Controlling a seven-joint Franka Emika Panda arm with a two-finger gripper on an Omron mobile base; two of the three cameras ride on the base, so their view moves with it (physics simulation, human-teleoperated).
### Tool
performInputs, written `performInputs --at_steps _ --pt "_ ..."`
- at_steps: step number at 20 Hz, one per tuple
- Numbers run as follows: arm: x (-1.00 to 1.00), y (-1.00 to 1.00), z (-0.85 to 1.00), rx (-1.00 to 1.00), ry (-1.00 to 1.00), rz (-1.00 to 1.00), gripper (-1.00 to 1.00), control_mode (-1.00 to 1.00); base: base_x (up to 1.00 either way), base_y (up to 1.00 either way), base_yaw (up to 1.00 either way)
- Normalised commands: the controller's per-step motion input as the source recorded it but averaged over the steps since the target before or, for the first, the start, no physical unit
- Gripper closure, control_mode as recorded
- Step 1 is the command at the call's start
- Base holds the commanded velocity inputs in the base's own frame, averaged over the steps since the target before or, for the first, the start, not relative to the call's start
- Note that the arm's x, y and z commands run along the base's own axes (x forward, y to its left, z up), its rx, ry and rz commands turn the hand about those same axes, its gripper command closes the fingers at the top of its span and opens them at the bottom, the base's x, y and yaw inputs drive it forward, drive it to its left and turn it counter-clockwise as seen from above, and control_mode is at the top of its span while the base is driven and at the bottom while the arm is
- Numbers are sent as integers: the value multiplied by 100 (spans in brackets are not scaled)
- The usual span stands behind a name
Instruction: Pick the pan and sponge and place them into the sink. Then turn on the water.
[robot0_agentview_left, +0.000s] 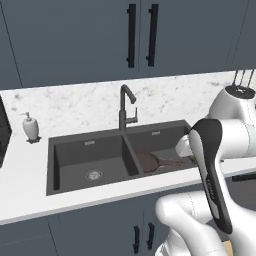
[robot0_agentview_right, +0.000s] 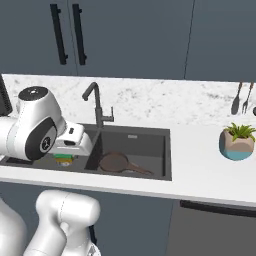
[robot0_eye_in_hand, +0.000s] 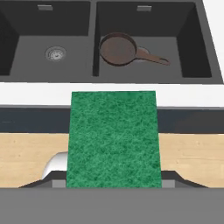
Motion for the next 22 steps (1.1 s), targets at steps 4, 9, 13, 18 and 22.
performInputs --at_steps 4,9,13,18,22 --pt "0 0 0 0 0 0 100 100 2 -66 17" --pt "0 0 0 0 0 0 100 100 6 -27 12" --pt "0 0 0 0 0 0 100 100 20 0 1" --pt "0 0 0 0 0 0 100 100 30 0 0" --pt "0 0 0 0 0 0 100 100 48 0 0"
